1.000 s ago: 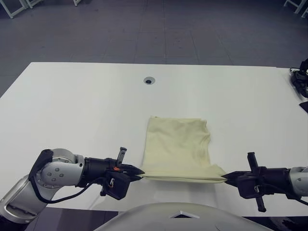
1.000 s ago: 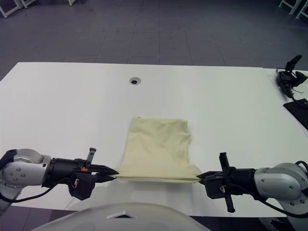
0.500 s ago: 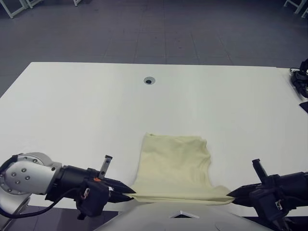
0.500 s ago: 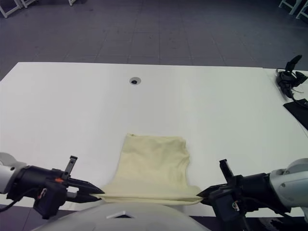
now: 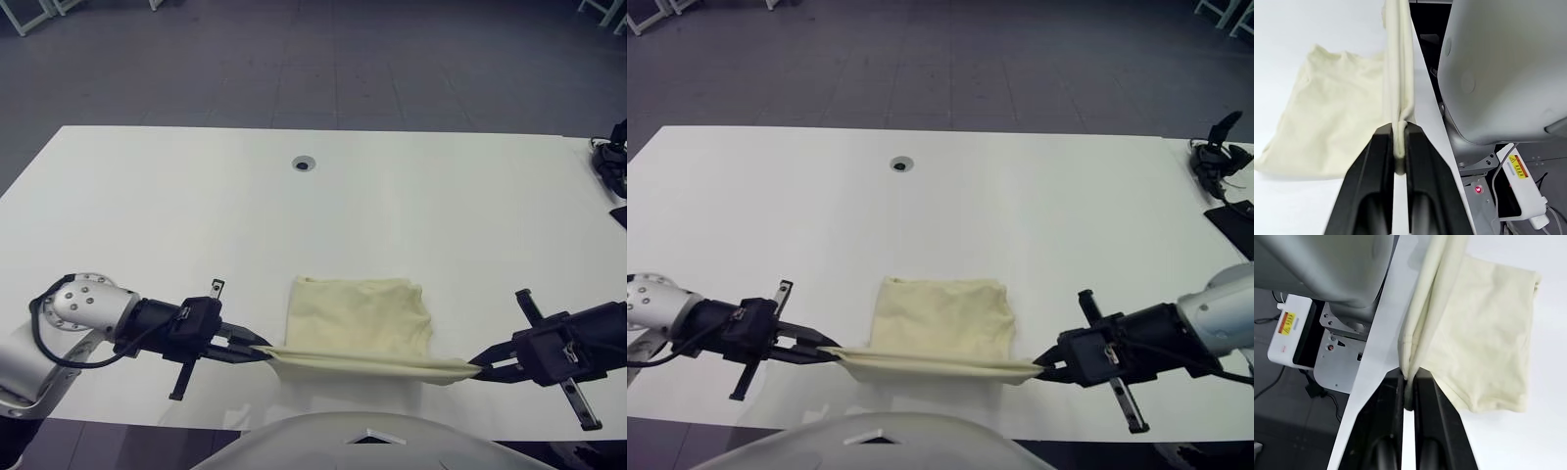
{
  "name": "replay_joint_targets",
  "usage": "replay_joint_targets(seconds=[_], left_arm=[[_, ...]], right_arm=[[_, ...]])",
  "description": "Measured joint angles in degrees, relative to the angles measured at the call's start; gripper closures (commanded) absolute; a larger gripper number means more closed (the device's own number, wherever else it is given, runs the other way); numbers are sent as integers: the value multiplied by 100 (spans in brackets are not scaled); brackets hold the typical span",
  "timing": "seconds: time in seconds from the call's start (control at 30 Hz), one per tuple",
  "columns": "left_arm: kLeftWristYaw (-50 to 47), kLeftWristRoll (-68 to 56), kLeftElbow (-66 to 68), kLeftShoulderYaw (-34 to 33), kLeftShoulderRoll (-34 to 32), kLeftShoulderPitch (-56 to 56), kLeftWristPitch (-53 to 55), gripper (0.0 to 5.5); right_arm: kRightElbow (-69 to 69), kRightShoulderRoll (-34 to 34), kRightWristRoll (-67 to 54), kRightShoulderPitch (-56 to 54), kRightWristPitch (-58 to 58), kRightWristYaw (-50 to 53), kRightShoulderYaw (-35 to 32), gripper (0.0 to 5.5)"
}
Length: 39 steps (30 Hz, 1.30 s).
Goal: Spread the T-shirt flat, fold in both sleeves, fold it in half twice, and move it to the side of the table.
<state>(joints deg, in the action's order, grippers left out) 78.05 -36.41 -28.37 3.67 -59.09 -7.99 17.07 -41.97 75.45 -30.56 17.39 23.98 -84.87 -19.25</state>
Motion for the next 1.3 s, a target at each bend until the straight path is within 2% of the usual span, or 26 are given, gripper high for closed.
replay_joint_targets(seconds=[0.13,0.23,0.43,0.7,1.0,1.3], left_arm=[[85,215,937,560,437,857,291,537],[150,491,1888,932,893,1611,495,537],[119,718,2792,1050,1401,2232,615,537],[-78,933,3412,1048,1905,2598,699,537],[-365,1042,3722,982,2321,2835,676,537],[-239,478,3697,405,2420,3150,1249,537]], right_arm=[[803,-152,458,-1211,86,16,1576,542],[1587,-669,950,-2291,256,-41,2743,542],[2967,-1375,1703,-3570,247,-179,3823,542],[3926,-1683,2121,-4143,-1,-298,4223,542],[4307,-1736,2241,-4218,-140,-320,4226,542],[4170,-1723,2029,-4412,97,-476,3946,543]])
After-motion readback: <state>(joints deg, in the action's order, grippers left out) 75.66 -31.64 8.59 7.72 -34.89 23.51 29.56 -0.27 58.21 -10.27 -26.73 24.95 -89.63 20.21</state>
